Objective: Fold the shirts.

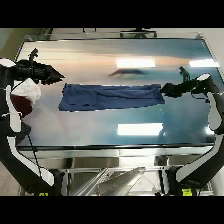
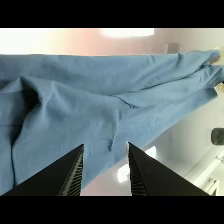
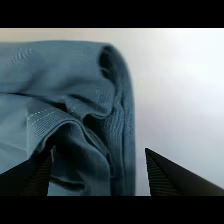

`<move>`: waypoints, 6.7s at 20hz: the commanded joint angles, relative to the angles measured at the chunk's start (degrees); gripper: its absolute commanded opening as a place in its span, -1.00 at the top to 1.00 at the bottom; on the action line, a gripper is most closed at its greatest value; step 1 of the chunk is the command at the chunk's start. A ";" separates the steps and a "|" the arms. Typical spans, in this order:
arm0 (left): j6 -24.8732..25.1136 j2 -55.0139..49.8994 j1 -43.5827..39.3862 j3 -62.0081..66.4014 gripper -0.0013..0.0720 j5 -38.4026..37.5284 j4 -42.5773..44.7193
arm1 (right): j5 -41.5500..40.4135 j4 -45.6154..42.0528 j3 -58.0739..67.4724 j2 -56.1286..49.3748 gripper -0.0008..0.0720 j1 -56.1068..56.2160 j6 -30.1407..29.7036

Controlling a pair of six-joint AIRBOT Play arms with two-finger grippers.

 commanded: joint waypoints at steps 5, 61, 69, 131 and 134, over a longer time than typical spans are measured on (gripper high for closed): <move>-0.42 0.42 -2.36 -0.44 0.18 -1.46 -0.24 | 1.57 9.90 0.28 -3.52 0.60 1.62 -4.44; 2.54 20.37 -0.02 0.79 0.96 -7.69 -17.88 | -8.85 11.89 7.91 4.92 0.24 33.00 9.86; 2.54 20.37 -1.81 0.79 0.96 -6.16 -17.86 | -5.49 -1.70 7.76 -1.31 -0.81 26.67 19.04; 4.11 20.37 -9.99 -10.69 0.96 -5.31 -18.01 | -26.10 -16.61 -44.72 35.30 -0.52 -41.94 28.46; 4.11 20.37 -9.97 -10.69 0.96 -5.84 -18.01 | -20.39 -19.04 -43.15 37.27 -0.52 -42.77 28.46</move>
